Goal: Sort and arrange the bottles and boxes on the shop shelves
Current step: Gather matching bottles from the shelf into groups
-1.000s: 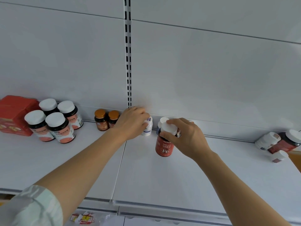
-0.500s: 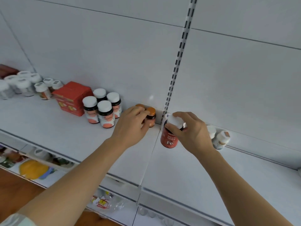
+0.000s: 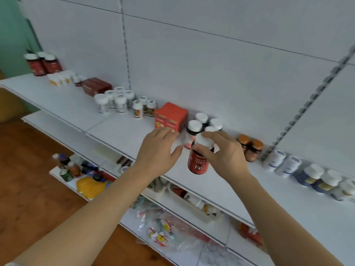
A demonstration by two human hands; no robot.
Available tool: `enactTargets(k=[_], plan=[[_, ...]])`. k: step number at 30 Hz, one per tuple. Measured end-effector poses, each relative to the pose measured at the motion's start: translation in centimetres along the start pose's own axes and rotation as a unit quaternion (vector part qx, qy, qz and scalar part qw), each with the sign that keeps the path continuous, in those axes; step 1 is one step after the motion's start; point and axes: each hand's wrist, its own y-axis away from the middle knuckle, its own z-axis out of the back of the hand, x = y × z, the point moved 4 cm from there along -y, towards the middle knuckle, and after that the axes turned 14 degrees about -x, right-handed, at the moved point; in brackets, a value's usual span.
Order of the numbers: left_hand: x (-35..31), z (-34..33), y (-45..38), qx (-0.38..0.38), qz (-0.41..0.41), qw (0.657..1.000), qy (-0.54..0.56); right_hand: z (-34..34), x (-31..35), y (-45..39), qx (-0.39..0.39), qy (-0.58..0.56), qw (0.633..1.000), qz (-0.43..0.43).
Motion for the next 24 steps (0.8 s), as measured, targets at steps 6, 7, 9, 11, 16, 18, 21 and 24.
enactTargets(k=[6,7,9,11,16,18,21,24], plan=[[11.0,4.0,0.9,0.003,0.084,0.995,-0.044,-9.9,6.8,-2.4,0.068,-0.037,0.997,0.003],[12.8,4.3,0.9,0.005,0.094,0.994,-0.051,-11.5,7.7,-2.9,0.079,-0.046,0.996,0.006],[16.2,4.8,0.7,0.005,0.113,0.991,-0.064,-14.8,9.5,-4.1,0.095,-0.06,0.993,0.021],[19.4,5.4,0.0,0.008,0.131,0.988,-0.081,-18.2,11.0,-5.5,0.109,-0.076,0.991,0.036],[27.2,7.4,-2.2,0.02,0.169,0.977,-0.127,-26.7,14.4,-9.6,0.129,-0.117,0.983,0.059],[30.0,8.3,-2.7,0.025,0.181,0.972,-0.147,-29.7,16.0,-11.0,0.139,-0.132,0.979,0.07],[34.1,9.7,-3.7,0.023,0.207,0.964,-0.164,-34.1,18.6,-13.0,0.148,-0.152,0.974,0.078],[37.7,11.1,-4.3,0.023,0.225,0.958,-0.173,-38.1,21.2,-14.2,0.159,-0.171,0.967,0.103]])
